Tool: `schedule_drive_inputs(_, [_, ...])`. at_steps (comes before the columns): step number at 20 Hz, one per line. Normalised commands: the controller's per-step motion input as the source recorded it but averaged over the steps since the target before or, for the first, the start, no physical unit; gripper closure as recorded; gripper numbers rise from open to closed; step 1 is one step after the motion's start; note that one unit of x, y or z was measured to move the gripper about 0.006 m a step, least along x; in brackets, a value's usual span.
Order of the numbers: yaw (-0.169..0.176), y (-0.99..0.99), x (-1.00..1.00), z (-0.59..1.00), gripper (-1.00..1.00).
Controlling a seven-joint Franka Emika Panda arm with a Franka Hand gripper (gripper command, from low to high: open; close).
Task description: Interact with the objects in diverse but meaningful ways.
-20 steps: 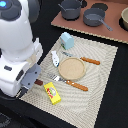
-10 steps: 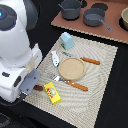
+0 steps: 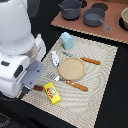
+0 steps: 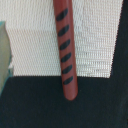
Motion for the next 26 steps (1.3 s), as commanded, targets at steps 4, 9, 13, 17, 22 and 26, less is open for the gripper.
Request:
schedule_drive_inputs(4, [-0.111, -0.16, 0.89, 0.42, -1.00])
schedule_drive_inputs(9, [-0.093, -0.13, 0.91, 0.24, -1.00])
schedule_drive_inputs(13, [-0.071, -0.09, 0.89, 0.00, -1.00])
schedule_drive_inputs(17, [-0.064, -0.10, 0.79, -0.08, -1.00])
schedule_drive_inputs(22, [-0.058, -0.10, 0.57, -0.18, -1.00])
schedule_drive_inputs(26, [-0.036, -0.05, 0.32, -0.26, -1.00])
